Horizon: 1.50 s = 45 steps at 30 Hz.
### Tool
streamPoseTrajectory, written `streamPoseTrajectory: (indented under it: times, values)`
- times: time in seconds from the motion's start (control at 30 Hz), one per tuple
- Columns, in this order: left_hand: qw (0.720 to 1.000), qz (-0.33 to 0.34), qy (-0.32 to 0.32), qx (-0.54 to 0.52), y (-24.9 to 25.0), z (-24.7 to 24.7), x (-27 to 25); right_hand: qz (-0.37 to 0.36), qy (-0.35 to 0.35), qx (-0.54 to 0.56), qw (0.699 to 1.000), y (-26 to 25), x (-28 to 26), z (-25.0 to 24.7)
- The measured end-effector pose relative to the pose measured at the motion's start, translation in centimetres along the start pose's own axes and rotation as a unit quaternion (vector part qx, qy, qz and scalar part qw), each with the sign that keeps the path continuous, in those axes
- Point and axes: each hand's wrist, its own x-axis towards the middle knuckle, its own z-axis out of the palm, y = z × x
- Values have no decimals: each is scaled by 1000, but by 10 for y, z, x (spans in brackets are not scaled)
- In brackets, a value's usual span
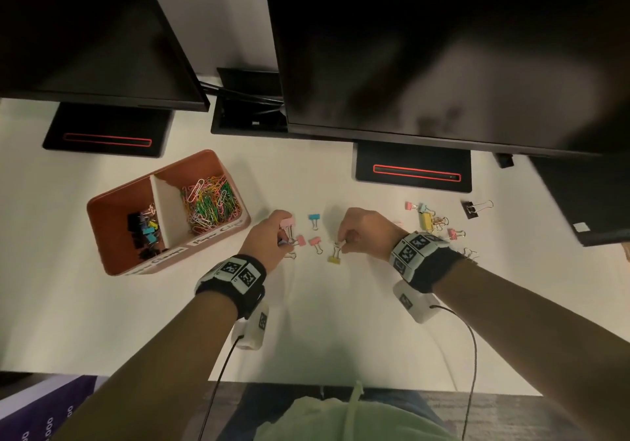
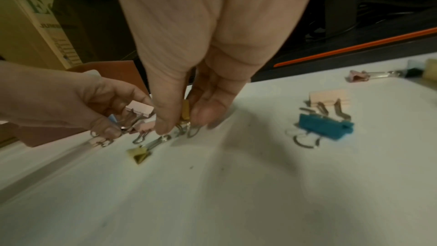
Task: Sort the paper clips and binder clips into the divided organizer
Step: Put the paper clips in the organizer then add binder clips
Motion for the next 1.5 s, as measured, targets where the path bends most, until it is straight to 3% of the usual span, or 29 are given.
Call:
streamPoseTrajectory:
  times: [0.17, 0.47, 0.63, 0.77, 0.93, 1.0, 1.13, 1.2, 1.3, 1.43, 1.5]
  values:
    - [1000, 6, 10, -13, -3, -1, -2, -52, -32, 24, 998, -10, -9, 20]
    - [995, -4, 38, -95, -3, -9, -21, -1, -42, -30, 999, -21, -2, 34]
    - [987, 32, 52, -146, 1, -37, -55, -24, -53, -38, 998, -33, -2, 33]
    - [982, 48, 129, -130, -12, -83, -88, -106, -12, -10, 994, -82, 8, 21]
    - [965, -64, 225, -120, -57, -152, -101, -255, 28, -19, 966, -185, 55, 11]
    - [969, -98, 207, -96, -67, -172, -100, -264, 34, -27, 963, -222, 80, 16]
    - [983, -87, 158, -29, -66, -198, -99, -212, 33, -2, 977, -258, 109, 21]
    - [983, -47, 180, 2, -59, -200, -102, -206, 55, 18, 977, -251, 106, 19]
    - [985, 20, 168, -43, -37, -183, -104, -175, 113, 15, 978, -208, 89, 9]
    - [994, 97, 58, -9, -5, -122, -95, -40, 190, -2, 981, -113, 61, 6]
    - [993, 117, 0, 23, 0, -85, -81, 0, 182, -11, 983, -78, 48, 9]
